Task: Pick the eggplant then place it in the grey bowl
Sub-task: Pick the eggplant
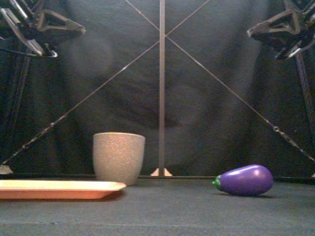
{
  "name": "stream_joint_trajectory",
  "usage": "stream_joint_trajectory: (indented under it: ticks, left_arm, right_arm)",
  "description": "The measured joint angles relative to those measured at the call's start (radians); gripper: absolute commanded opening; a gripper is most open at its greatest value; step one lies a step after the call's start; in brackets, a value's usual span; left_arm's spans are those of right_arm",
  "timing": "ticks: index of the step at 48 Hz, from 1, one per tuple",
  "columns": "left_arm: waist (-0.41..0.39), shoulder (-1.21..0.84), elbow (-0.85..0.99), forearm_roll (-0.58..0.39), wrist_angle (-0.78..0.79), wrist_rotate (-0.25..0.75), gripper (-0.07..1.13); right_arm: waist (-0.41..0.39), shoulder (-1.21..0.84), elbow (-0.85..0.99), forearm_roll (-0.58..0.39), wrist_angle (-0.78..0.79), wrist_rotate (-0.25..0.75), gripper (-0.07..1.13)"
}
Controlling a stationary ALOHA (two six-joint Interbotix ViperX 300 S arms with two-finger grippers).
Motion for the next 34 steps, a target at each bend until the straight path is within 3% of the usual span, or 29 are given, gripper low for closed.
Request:
stream_joint_trajectory:
  ticks: [7,17,23,34]
  left_arm:
    - [0.026,0.002,0.002,-0.008,0.000,-0.002,-0.03]
    - [0.028,0.003,0.002,-0.009,0.000,0.000,-0.03]
    - [0.029,0.003,0.002,-0.009,0.000,-0.002,-0.03]
    - [0.029,0.002,0.002,-0.009,0.000,0.000,-0.03]
  right_arm:
    - [-0.017,0.025,0.000,0.041,0.014,0.029,0.03]
    - [-0.034,0.133,0.000,0.201,0.124,0.127,0.13]
    - [-0.031,0.227,0.000,0.264,0.199,0.181,0.29]
    - [-0.003,0.368,-0.025,0.282,0.216,0.245,0.76]
